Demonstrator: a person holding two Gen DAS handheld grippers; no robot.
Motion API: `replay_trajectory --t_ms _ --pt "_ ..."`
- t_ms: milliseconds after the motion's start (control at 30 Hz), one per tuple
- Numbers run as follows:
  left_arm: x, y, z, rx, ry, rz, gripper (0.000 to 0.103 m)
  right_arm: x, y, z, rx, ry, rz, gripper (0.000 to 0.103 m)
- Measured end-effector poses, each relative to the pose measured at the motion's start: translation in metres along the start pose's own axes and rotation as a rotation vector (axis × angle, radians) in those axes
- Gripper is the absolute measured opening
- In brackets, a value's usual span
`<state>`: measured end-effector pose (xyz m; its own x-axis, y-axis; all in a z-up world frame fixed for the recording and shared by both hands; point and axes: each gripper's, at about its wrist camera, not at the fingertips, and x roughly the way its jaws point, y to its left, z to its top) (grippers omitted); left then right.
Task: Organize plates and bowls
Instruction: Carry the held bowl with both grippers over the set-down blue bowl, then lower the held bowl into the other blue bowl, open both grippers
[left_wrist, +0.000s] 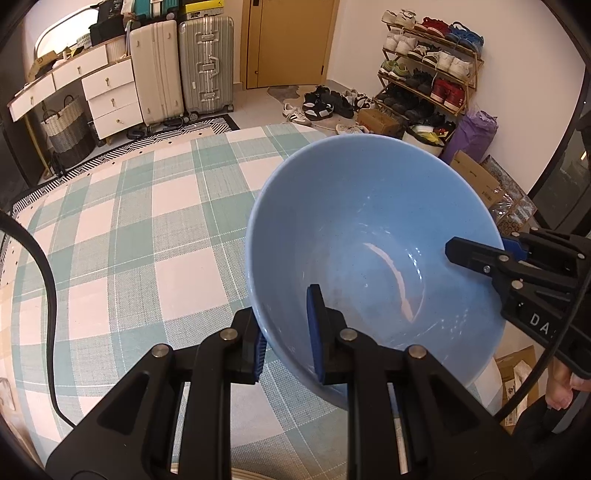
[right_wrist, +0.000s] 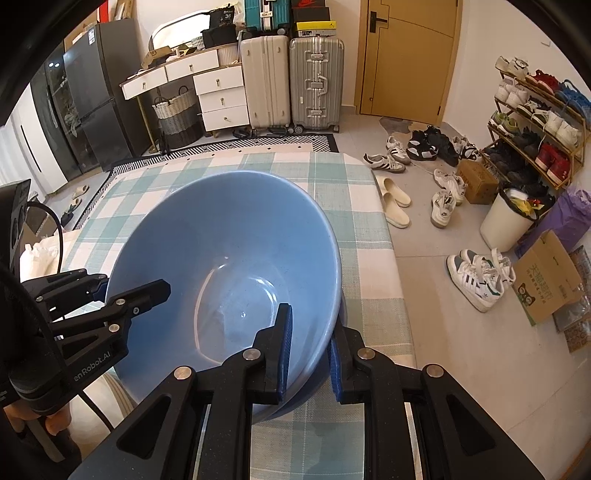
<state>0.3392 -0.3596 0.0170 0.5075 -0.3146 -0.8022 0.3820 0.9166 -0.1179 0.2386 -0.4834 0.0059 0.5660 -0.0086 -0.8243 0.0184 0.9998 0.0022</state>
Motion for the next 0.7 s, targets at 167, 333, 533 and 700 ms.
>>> replay_trajectory --t_ms 167,333,533,700 --pt "0.009 0.002 -0.003 0.01 0.01 0.002 0.016 0.004 0.001 -0.004 0.001 0.017 -0.002 0.018" --pt "0.013 0.003 -0.004 0.016 0.011 0.007 0.016 0.015 0.0 -0.01 0.008 0.037 0.005 0.018" --pt "0.016 0.006 -0.005 0.011 0.012 0.005 0.016 0.021 -0.002 -0.012 0.016 0.041 0.022 0.02" --pt "0.015 0.008 -0.005 0.004 0.016 -0.003 0.02 0.024 -0.008 -0.014 0.027 0.046 0.012 0.029"
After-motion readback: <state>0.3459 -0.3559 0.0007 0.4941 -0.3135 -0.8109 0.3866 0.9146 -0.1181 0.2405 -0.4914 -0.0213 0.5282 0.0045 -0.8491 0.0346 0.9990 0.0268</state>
